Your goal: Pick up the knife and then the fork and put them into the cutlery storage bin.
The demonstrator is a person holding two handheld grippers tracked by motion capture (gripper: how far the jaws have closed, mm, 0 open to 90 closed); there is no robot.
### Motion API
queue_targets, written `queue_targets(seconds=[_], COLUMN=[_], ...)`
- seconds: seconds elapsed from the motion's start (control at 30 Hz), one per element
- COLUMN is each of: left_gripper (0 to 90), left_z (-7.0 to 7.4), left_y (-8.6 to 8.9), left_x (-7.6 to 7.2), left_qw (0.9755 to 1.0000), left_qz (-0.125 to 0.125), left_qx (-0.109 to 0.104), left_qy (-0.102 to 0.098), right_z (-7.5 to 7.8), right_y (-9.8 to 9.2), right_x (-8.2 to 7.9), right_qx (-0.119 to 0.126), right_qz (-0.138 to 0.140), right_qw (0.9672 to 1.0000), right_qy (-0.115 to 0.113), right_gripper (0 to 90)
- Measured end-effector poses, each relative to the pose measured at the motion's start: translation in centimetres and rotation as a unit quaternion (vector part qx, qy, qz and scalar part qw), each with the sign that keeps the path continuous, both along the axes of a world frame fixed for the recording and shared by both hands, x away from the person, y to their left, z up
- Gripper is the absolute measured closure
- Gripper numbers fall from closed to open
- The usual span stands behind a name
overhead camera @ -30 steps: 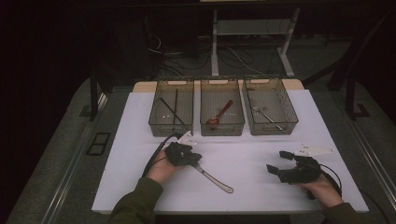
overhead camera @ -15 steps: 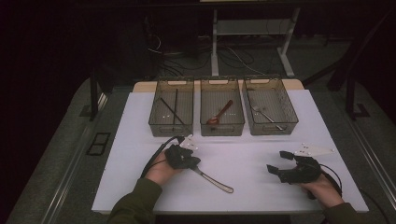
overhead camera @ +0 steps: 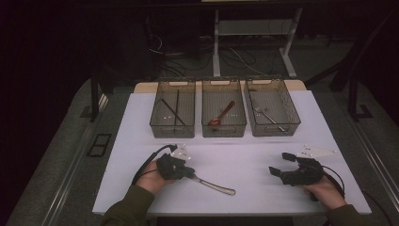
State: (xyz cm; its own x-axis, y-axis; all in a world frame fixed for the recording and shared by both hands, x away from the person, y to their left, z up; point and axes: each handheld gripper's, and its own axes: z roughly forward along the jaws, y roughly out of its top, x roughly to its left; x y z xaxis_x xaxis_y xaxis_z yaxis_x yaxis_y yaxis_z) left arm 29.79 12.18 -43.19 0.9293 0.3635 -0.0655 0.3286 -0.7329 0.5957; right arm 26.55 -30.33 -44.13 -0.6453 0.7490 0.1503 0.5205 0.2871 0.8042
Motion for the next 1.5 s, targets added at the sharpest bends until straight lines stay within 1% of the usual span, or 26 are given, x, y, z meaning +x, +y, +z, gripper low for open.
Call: queue_targets(seconds=[0.07, 0.1, 0.13, 0.17, 0.23, 0.27, 0.33, 0.4, 0.43, 0.5, 0.53, 0.6, 0.73, 0.77, 0.8, 0.9, 0.93, 1.0, 1.13, 1.27, 1.33, 1.37, 1.43, 1.47, 1.5], left_gripper=[88.8, 88.8, 88.7, 88.7, 88.6, 87.2, 81.0, 76.0, 73.0, 67.4, 65.9, 64.5, 64.5, 64.7, 64.9, 65.8, 66.4, 68.0, 71.2, 73.8, 75.2, 76.1, 77.6, 78.4, 78.5], left_z=[0.0, 0.0, 0.0, 0.0, 0.2, 0.4, 0.7, 0.9, 1.0, 0.9, 0.8, 0.5, -0.1, -0.2, -0.4, -0.8, -1.0, -1.1, -1.0, -0.9, -1.0, -1.0, -1.0, -1.0, -1.0], left_y=[0.2, 0.2, 0.2, 0.1, -0.2, -0.3, -0.8, -1.4, -1.7, -2.3, -2.6, -3.2, -3.7, -3.7, -3.8, -3.9, -3.9, -4.0, -4.0, -3.9, -3.8, -3.8, -3.8, -3.8, -3.8], left_x=[-0.2, -0.3, -0.2, -0.3, -0.3, -0.5, -0.7, -0.9, -0.9, -1.0, -1.1, -1.0, -0.6, -0.5, -0.4, -0.3, -0.3, -0.3, -0.6, -1.0, -1.2, -1.3, -1.4, -1.5, -1.5], left_qw=[1.0000, 1.0000, 1.0000, 0.9999, 0.9996, 0.9992, 0.9982, 0.9958, 0.9946, 0.9920, 0.9911, 0.9893, 0.9865, 0.9861, 0.9862, 0.9840, 0.9833, 0.9834, 0.9832, 0.9815, 0.9803, 0.9801, 0.9788, 0.9781, 0.9784], left_qz=[-0.001, 0.004, -0.001, -0.003, -0.017, -0.028, -0.039, -0.070, -0.084, -0.110, -0.116, -0.130, -0.153, -0.156, -0.157, -0.172, -0.177, -0.177, -0.179, -0.188, -0.194, -0.195, -0.201, -0.204, -0.203], left_qx=[-0.001, -0.004, -0.002, -0.007, -0.016, -0.023, -0.041, -0.053, -0.054, -0.056, -0.057, -0.058, -0.051, -0.050, -0.047, -0.043, -0.037, -0.036, -0.029, -0.025, -0.029, -0.031, -0.031, -0.030, -0.031], left_qy=[-0.004, -0.001, -0.004, -0.009, -0.012, -0.015, -0.017, -0.024, -0.028, -0.028, -0.031, -0.029, -0.025, -0.027, -0.024, -0.015, -0.014, -0.014, -0.023, -0.026, -0.025, -0.023, -0.023, -0.024, -0.022], right_z=[0.0, 0.0, 0.0, 0.0, 0.0, 0.0, 0.0, -0.1, -0.1, -0.1, -0.1, -0.1, -0.1, -0.1, -0.1, -0.1, -0.1, -0.1, -0.1, -0.1, -0.2, -0.2, -0.3, -0.3, -0.3], right_y=[0.0, 0.0, 0.1, 0.1, 0.1, 0.1, 0.1, 0.1, 0.1, 0.1, 0.1, 0.1, 0.2, 0.2, 0.2, 0.2, 0.2, 0.2, 0.2, 0.2, 0.1, 0.2, 0.2, 0.2, 0.2], right_x=[0.0, 0.0, 0.0, 0.0, 0.0, 0.0, 0.0, 0.0, 0.0, 0.0, 0.0, 0.0, 0.0, 0.0, 0.0, 0.1, 0.1, 0.1, 0.1, 0.1, 0.2, 0.3, 0.3, 0.4, 0.4], right_qx=[0.000, -0.001, -0.001, 0.000, 0.000, 0.000, 0.000, -0.001, -0.001, -0.001, -0.001, -0.001, -0.002, -0.001, -0.002, -0.003, -0.003, -0.003, -0.004, -0.002, 0.001, 0.000, -0.009, -0.010, -0.009], right_qz=[-0.001, -0.001, -0.001, 0.000, 0.000, 0.000, 0.001, 0.000, 0.000, 0.001, 0.001, 0.000, 0.001, 0.002, 0.002, 0.003, 0.003, 0.003, 0.005, 0.007, 0.014, 0.015, 0.014, 0.016, 0.016], right_qw=[1.0000, 1.0000, 1.0000, 1.0000, 1.0000, 1.0000, 1.0000, 1.0000, 1.0000, 1.0000, 1.0000, 1.0000, 1.0000, 1.0000, 1.0000, 1.0000, 1.0000, 1.0000, 1.0000, 1.0000, 0.9998, 0.9998, 0.9998, 0.9997, 0.9997], right_qy=[0.000, 0.000, 0.000, -0.001, -0.002, -0.002, 0.000, 0.001, 0.002, 0.001, 0.002, 0.002, 0.003, 0.003, 0.004, 0.003, 0.002, 0.003, 0.002, 0.006, 0.011, 0.013, 0.011, 0.012, 0.013], right_gripper=[18.0, 18.0, 18.0, 18.0, 18.0, 18.0, 18.0, 18.0, 18.0, 18.0, 18.0, 18.0, 18.0, 18.0, 18.0, 18.0, 18.0, 18.0, 18.0, 18.0, 18.0, 17.9, 17.9, 17.9, 17.9])
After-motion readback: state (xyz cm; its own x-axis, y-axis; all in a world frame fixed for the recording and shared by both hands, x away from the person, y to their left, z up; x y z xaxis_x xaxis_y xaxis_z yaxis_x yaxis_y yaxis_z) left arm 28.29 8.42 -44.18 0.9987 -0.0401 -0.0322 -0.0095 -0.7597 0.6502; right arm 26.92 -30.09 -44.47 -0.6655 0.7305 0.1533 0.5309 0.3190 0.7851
